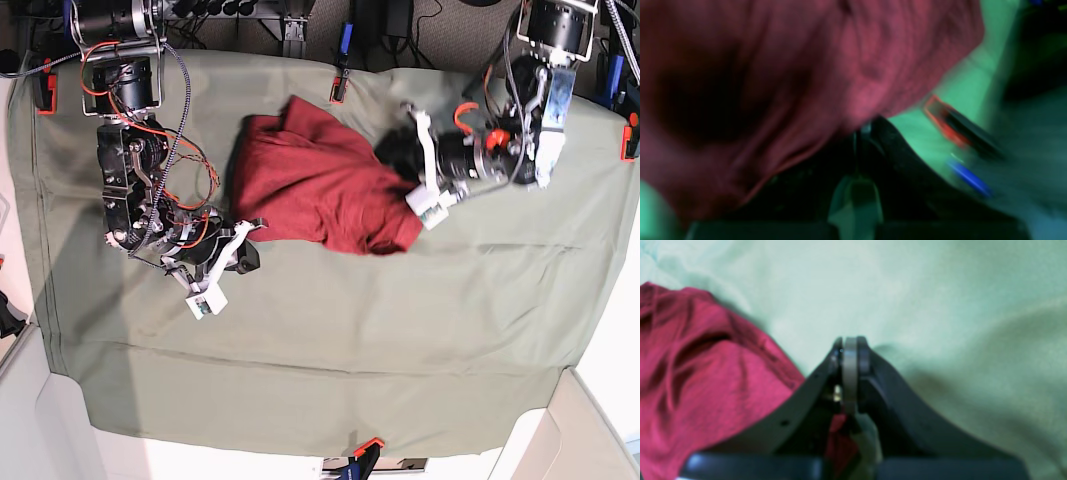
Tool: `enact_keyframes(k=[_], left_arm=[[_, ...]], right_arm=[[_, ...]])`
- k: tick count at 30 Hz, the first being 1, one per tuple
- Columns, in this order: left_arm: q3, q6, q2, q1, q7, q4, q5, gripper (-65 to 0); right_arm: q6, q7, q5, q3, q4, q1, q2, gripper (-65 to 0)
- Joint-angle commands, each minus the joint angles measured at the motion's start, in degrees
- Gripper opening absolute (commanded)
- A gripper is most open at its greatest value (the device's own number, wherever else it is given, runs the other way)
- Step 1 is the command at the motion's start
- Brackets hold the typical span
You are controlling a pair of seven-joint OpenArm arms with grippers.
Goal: Fold the T-shirt properly
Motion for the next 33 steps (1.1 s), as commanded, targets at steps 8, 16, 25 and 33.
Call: enact_keyframes(k=[8, 16, 25, 33], left_arm=[[-0.9, 3.9, -6.16, -6.45, 0.37, -2.03, 4.2, -65.0], [-0.9, 3.9, -8.5, -7.39, -6.8, -2.58, 9.44, -65.0], [-0.9, 3.9, -8.26, -8.81, 1.64, -9.55, 1.99, -65.0], [-0.92, 3.9, -13.35, -2.43, 15.93, -7.82, -23.43, -65.0]], right_arm=[[0.26, 0.46, 1.27, 0.04, 0.85, 1.42, -0.02, -65.0], [0.28, -0.44, 3.3, 0.04, 0.85, 1.36, -0.2, -65.0], [0.46, -3.8, 3.5, 0.04, 0.85, 1.05, -3.04, -65.0], [1.18, -4.92, 4.11, 0.04, 2.51, -3.85, -3.3, -65.0]])
